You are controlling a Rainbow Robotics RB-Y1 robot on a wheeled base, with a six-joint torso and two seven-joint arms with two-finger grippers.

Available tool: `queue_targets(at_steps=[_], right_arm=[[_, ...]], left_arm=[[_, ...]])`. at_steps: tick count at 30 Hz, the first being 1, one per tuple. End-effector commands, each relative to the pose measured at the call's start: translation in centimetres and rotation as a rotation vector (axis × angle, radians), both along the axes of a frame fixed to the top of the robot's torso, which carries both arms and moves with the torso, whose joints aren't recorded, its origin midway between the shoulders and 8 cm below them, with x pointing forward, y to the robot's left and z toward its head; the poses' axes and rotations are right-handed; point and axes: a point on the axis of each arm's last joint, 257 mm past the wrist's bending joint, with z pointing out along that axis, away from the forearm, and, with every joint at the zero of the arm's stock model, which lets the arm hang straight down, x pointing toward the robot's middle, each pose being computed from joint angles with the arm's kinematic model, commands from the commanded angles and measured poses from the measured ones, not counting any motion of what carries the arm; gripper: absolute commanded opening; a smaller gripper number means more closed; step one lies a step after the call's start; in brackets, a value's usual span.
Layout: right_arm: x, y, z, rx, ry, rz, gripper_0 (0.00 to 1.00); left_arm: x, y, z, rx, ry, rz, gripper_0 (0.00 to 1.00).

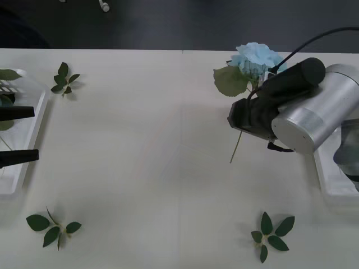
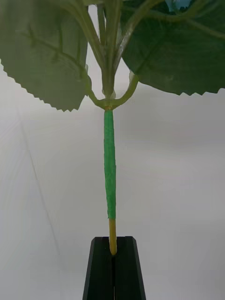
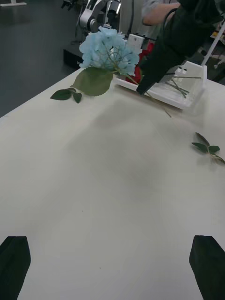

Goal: Put the red flowers into the right box and the blue flowers into the left box

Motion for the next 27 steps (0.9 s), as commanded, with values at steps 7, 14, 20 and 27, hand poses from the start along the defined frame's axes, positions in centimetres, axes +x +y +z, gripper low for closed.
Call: queue_targets(at_steps=[7, 14, 20, 27], right_arm=[[-0.4, -0.5, 4.0, -0.203, -0.376, 0.379, 0.0], [-1.1, 0.9, 6.8, -0.197, -0.672, 0.548, 0.0], [-3.4, 3.3, 9.4, -0.149, -0.86, 0.683, 0.0], [-8.1, 9.8, 12.9, 0.027, -1.048, 0.86, 0.0]], left_arm=[[-0.2, -0.9, 1.1, 0.02, -0.017, -0.034, 1.0], [-0.2, -0.9, 1.1, 0.02, -0.017, -0.034, 1.0], [-0.2, -0.9, 1.1, 0.02, -0.017, -0.034, 1.0], [-0.2, -0.9, 1.1, 0.02, -0.017, -0.034, 1.0]])
